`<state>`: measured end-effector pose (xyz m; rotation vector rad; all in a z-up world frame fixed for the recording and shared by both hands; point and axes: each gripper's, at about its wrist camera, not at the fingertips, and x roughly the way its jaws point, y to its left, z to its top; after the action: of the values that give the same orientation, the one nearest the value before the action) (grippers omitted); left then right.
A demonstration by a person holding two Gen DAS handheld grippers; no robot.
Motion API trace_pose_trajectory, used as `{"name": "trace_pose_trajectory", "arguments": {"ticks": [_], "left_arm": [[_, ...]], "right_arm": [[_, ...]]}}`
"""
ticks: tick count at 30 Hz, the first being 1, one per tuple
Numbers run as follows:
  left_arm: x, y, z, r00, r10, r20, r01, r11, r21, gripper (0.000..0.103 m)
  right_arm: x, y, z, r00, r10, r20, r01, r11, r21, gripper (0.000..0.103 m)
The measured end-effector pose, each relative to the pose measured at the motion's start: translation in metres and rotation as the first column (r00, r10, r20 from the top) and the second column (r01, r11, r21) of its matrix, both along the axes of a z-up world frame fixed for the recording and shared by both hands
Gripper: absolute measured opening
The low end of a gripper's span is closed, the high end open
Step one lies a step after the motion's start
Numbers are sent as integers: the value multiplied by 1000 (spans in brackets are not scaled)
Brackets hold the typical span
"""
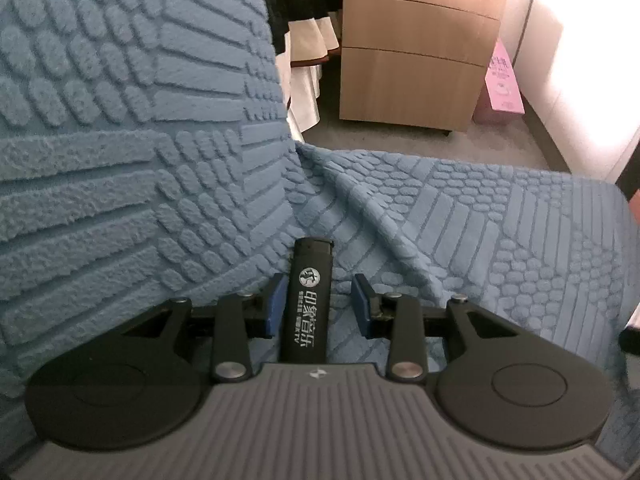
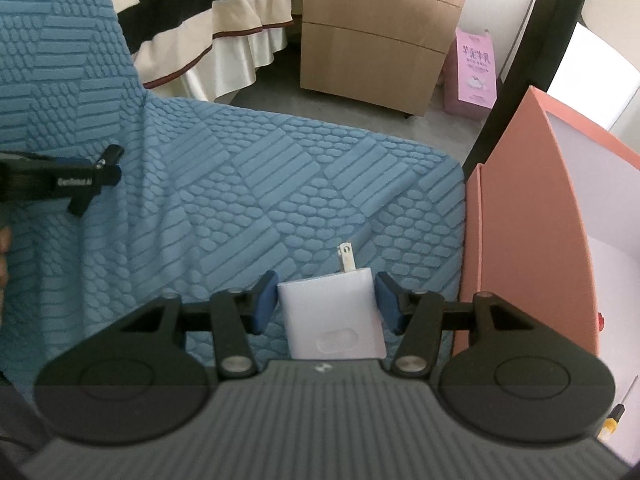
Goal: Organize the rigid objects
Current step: 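Lift the charger with the right gripper while the left gripper lifts the lighter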
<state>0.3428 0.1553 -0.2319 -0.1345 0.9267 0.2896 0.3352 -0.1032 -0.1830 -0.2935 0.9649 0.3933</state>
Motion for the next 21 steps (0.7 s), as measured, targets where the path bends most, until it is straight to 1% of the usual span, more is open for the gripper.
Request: {"name": "trace_pose_trajectory", "arguments": {"ticks": [2,6,11,13,16,18,21], "left_arm": [[0,4,-1,1000,15,8,-15,1000,-13,27],[-3,3,-1,1000,24,1,-24,1000,-15,27],[-23,3,4,998,66,-4,-66,994,-83,27],[-35,0,8,998,67,0,-66,992,-111,27],[-50,-7,14,998,66,9,-65,989,-134,27],[-59,-14,17,999,52,11,-50,988,-143,27],[-73,-24,23,999,30,20,-27,988,-153,27]], "right_arm": [[0,0,-1,1000,-4,-1,4,1000,1,56],[-1,-3,1,1000,-13,-6,14,1000,20,56],[-8,-8,8,1000,-25,-9,26,998,48,56],[-12,-8,11,1000,-22,-8,23,998,55,56],[-19,-6,13,1000,-11,-14,12,998,67,56],[-23,-6,13,999,-8,-34,11,996,89,55],[-35,-1,15,1000,15,-26,-13,997,82,55]]}}
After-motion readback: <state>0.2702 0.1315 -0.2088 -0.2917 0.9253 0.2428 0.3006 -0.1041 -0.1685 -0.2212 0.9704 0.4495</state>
